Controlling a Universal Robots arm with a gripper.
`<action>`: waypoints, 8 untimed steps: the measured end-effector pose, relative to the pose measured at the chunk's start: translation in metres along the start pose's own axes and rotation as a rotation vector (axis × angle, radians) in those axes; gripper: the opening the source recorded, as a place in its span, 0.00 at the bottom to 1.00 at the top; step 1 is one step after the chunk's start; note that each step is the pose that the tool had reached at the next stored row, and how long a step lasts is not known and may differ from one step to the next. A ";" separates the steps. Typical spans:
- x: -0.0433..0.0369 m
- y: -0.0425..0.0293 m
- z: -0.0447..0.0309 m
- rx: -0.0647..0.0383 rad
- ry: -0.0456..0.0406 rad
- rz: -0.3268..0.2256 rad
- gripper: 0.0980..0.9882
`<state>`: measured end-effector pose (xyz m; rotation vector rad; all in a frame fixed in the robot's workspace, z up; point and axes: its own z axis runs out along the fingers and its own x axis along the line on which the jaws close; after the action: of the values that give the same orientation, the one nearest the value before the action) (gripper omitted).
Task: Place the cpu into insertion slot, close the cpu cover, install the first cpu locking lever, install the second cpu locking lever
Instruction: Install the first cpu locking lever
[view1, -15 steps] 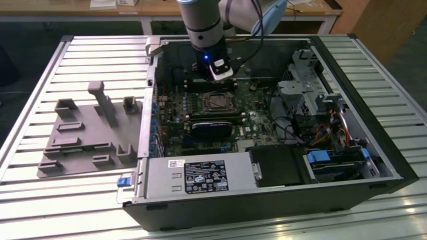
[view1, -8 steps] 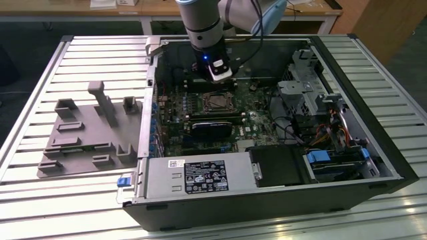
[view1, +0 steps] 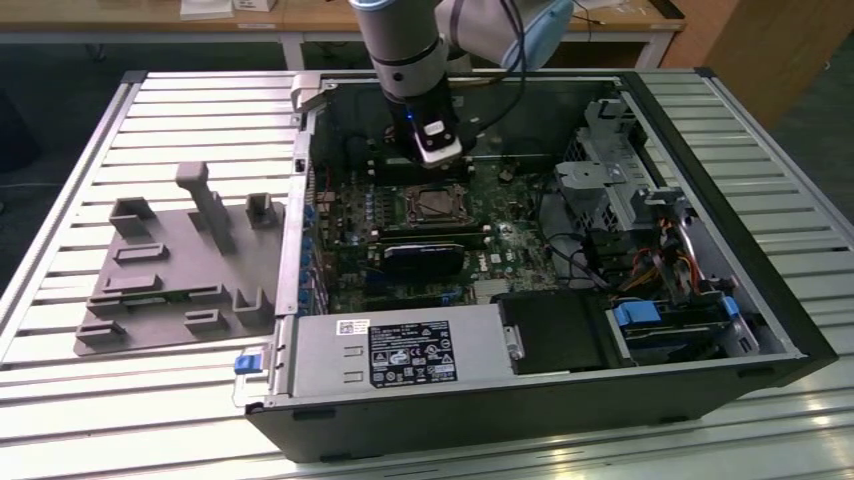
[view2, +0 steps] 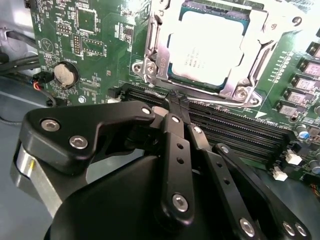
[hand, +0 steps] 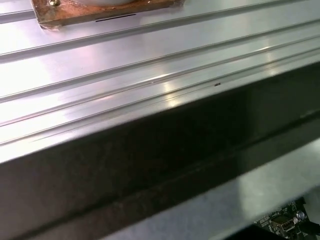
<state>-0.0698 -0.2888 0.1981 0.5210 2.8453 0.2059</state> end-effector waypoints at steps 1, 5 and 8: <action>0.0001 -0.0001 0.0005 0.001 -0.0014 0.003 0.01; 0.0007 -0.0005 0.0029 0.007 -0.0090 0.015 0.01; 0.0010 -0.0008 0.0044 0.013 -0.0147 0.023 0.01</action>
<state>-0.0698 -0.2887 0.1935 0.5553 2.8295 0.1872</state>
